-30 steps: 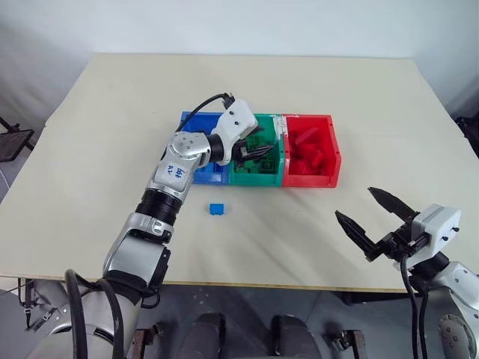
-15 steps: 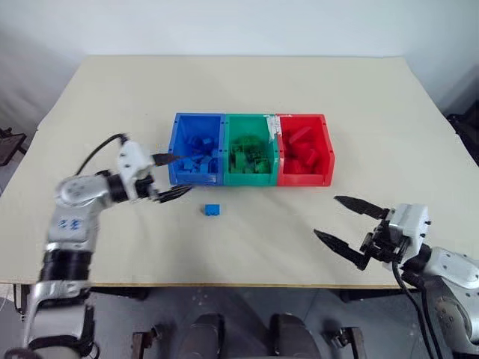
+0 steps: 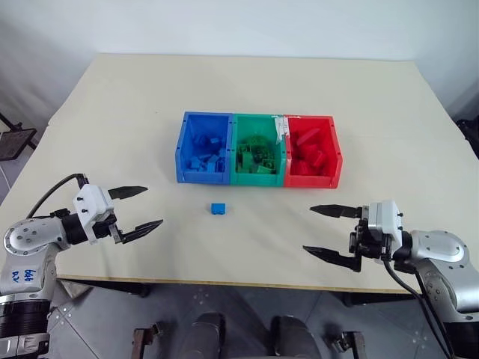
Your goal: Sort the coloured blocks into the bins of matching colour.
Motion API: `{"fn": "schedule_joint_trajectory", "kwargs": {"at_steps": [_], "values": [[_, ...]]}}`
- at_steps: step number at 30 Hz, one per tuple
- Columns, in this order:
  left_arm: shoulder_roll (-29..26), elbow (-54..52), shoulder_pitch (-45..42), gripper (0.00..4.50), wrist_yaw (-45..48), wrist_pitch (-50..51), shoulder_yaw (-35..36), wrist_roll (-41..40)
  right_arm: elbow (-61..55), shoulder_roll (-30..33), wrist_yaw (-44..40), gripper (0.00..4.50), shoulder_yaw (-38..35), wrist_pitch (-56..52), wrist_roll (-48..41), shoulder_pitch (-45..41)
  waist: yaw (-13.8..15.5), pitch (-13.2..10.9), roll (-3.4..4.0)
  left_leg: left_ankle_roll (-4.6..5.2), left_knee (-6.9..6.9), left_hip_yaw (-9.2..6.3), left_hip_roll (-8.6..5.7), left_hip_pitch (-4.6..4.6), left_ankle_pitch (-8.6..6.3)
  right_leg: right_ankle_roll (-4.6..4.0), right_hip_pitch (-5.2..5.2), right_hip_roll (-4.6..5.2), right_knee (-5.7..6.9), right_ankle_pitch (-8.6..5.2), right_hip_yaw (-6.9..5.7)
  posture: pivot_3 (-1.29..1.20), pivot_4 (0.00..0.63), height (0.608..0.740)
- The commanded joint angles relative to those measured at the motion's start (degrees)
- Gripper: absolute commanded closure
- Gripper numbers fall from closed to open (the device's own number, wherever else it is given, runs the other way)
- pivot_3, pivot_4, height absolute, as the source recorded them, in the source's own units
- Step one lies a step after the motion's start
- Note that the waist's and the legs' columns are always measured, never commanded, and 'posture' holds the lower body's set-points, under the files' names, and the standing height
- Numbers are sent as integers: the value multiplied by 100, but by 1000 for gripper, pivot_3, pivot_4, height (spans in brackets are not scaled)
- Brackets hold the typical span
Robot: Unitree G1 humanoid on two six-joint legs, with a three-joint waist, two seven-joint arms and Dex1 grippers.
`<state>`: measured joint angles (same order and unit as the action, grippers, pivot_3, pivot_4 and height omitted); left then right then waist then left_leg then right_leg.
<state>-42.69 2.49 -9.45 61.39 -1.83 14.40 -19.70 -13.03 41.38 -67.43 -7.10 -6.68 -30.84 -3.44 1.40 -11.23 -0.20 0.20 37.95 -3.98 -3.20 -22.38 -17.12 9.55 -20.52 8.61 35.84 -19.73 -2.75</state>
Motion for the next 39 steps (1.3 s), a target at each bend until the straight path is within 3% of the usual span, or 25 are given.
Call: {"fn": "schedule_joint_trajectory", "kwargs": {"at_steps": [1,7,15,19,28,33,39], "values": [[150,-500,-125,15,-62,22,-579,210,-36,77,10,0,-186,43,-25,-1,-2,0,0,0,-1,1,0,0,0,0,0,-1,2,0,0,0,150,740],[644,-41,-1214,15,-403,420,-1864,1159,-84,185,106,0,-589,270,119,525,31,1,-2,2,5,3,-9,-2,1,2,6,-2,13,1,-4,0,150,740],[721,803,-1926,15,-294,441,-2470,1683,-546,229,292,0,-1203,341,135,1468,-53,1,-1,1,-6,20,-14,0,1,2,-3,-13,11,1,-2,0,150,740],[684,1059,-2030,809,-159,313,-2531,1716,-709,177,460,0,-1281,290,121,1642,-30,1,-1,1,0,19,-9,2,1,2,2,-9,12,1,0,0,150,740],[730,1586,-2113,3576,50,202,-2416,1480,-839,163,608,0,-1334,277,53,1796,-3,1,-1,0,6,18,-7,12,2,2,9,-8,10,1,1,0,150,740],[816,1267,-2065,3618,143,585,-1941,773,-931,19,825,0,-1381,165,-203,1656,-20,1,-1,-1,5,18,1,10,3,2,5,-9,14,1,3,0,150,740],[1050,941,-2420,3618,-382,1048,-1067,-14,-1213,-356,1536,0,-1350,-173,-573,1274,14,1,-2,-3,9,8,4,4,4,2,3,-7,13,1,-1,0,150,740]]}}
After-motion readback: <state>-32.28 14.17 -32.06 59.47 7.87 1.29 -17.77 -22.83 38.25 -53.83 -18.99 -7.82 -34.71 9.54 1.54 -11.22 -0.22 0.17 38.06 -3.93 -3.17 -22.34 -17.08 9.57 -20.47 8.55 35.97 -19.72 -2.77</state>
